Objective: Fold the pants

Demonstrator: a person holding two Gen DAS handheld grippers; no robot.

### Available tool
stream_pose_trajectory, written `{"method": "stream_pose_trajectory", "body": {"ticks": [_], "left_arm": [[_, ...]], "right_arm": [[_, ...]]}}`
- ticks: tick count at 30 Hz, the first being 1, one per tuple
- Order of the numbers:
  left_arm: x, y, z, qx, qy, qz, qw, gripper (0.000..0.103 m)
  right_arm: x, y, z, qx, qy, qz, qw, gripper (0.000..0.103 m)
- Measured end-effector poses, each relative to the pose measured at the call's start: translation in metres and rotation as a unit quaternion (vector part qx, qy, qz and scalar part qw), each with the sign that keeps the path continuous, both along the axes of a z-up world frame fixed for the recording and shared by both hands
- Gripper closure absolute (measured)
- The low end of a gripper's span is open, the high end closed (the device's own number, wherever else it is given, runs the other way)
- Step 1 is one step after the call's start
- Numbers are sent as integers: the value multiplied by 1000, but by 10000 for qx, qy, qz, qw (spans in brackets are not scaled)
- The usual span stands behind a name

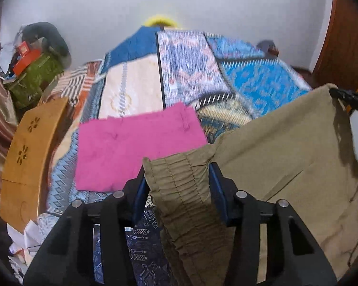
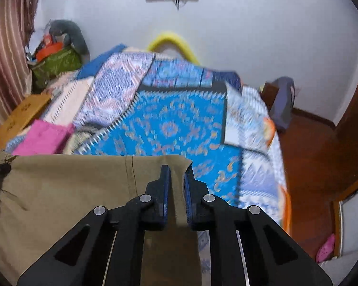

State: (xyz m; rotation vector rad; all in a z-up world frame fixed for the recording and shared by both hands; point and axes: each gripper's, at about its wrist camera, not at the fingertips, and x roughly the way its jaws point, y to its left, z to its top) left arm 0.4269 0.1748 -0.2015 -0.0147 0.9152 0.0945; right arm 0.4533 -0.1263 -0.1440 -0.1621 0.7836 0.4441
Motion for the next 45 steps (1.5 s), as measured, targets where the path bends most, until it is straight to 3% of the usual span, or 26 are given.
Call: {"method": "stream_pose_trajectory", "body": {"ticks": [6,12,18,27,36,45], "left_arm": [[-37,-10,48,-72,-385,-80,9992,55],[-88,-27,84,-67,-611,-249,9978,55],[-134,-36,94,-150,-600,-376,9974,55],[-202,-52,78,-195,-438,-616,9969,56],[-266,-69,30,64,-86,-920,9957,58],[-298,-68,3,61,158,-897,9958,58]], "right_arm": [[-43,-26,50,438,-248,1,9987,93],[-96,-43,81,596,-438,53,9973,93],[-154,-62,92,668,-451,185,9966,93],[-225,-82,68,695,-197,213,9972,93],[-283,-99,16,631,266,214,9974,93],[-319,-105,-25,482,624,-10,9969,88]]}}
